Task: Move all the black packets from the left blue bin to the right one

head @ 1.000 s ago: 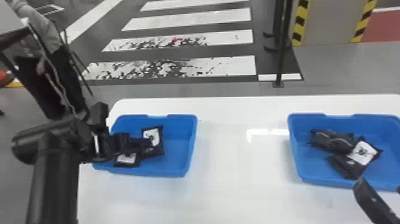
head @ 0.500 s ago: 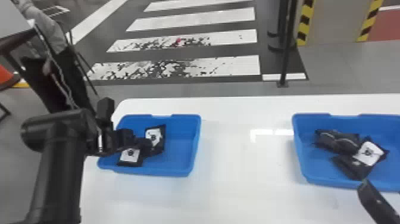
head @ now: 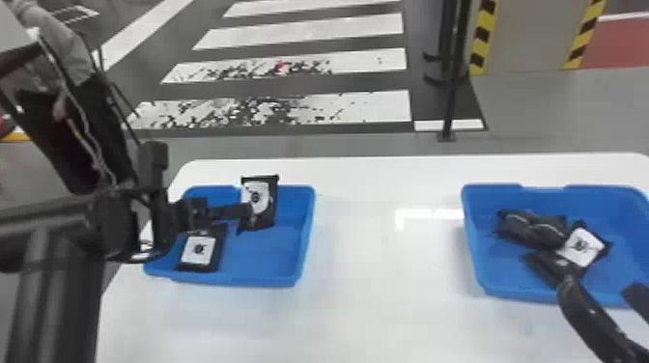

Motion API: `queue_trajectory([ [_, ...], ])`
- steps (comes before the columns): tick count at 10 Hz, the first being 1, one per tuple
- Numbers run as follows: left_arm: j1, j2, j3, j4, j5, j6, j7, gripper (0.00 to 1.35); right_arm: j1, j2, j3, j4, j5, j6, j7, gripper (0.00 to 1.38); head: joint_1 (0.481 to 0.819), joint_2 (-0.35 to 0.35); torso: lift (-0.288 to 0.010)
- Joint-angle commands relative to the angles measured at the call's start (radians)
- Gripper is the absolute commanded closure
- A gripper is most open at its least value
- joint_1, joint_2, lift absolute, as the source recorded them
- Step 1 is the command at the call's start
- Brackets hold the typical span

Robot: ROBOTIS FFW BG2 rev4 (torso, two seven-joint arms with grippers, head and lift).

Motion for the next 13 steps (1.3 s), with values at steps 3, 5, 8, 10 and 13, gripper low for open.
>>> queue_trajectory([
  [3,0.19,-0.072,-0.008,-0.406,0.057,0.029,-0.058,1.21,-0.025,0.002,0.04,-0.067,0.0,0.065,0.022,0.13,0.695,0.144,-0.139],
  [5,0.237,-0.119,-0.071,-0.497,0.095,0.012,-0.065,1.21,-0.061,-0.009,0.076,-0.069,0.002,0.074,0.042,0.13,0.695,0.11,-0.139],
  [8,0.234,-0.132,-0.231,-0.506,0.171,-0.001,-0.068,1.21,-0.125,-0.046,0.15,-0.062,0.004,0.074,0.059,0.13,0.695,0.015,-0.139],
  [10,0.224,-0.136,-0.297,-0.506,0.199,-0.003,-0.065,1.21,-0.179,-0.057,0.188,-0.037,0.002,0.099,0.068,0.14,0.695,-0.021,-0.139],
  [13,0.217,-0.138,-0.371,-0.504,0.259,-0.006,-0.058,1.21,-0.243,-0.068,0.212,-0.008,0.027,0.16,0.068,0.14,0.695,-0.052,-0.139],
])
